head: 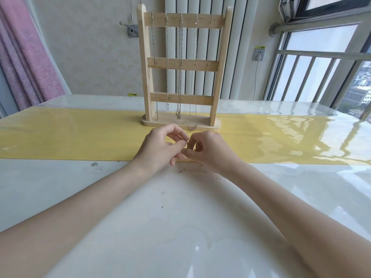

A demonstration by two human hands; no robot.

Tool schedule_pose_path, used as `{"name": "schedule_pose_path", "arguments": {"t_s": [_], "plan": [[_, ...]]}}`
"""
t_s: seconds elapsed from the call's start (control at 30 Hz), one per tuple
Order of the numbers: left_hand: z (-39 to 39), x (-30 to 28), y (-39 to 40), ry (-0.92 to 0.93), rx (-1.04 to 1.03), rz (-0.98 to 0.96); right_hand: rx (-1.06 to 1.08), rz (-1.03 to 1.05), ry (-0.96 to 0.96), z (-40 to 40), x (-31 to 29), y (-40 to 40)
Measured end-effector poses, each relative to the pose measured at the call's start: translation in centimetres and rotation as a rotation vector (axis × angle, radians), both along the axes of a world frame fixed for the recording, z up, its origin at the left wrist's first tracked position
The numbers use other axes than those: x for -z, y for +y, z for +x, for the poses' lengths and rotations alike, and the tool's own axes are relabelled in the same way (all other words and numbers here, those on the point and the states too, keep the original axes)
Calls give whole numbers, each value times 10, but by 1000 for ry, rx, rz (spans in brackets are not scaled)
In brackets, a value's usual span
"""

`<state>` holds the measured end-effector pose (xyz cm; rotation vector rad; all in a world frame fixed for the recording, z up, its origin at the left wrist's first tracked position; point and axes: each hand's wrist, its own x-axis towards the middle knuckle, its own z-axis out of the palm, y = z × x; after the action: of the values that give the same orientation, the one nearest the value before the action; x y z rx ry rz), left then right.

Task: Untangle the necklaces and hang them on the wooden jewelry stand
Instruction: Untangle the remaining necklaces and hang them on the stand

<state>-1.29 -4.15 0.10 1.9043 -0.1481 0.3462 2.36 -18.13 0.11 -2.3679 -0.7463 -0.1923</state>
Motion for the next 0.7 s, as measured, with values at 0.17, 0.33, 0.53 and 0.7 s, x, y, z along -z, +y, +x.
{"name": "schedule_pose_path", "arguments": {"t_s": [0.17,0.33,0.53,0.7], "plan": [[0,1,1,12,6,16,26,91,98,5,2,-6],[2,1,3,25,32,18,21,146,186,5,3,-7],[3,1,6,33,12,27,-30,264,296,3,0,-11],[2,0,5,9,-4,46,-56,289,355,1,-1,-10]]}}
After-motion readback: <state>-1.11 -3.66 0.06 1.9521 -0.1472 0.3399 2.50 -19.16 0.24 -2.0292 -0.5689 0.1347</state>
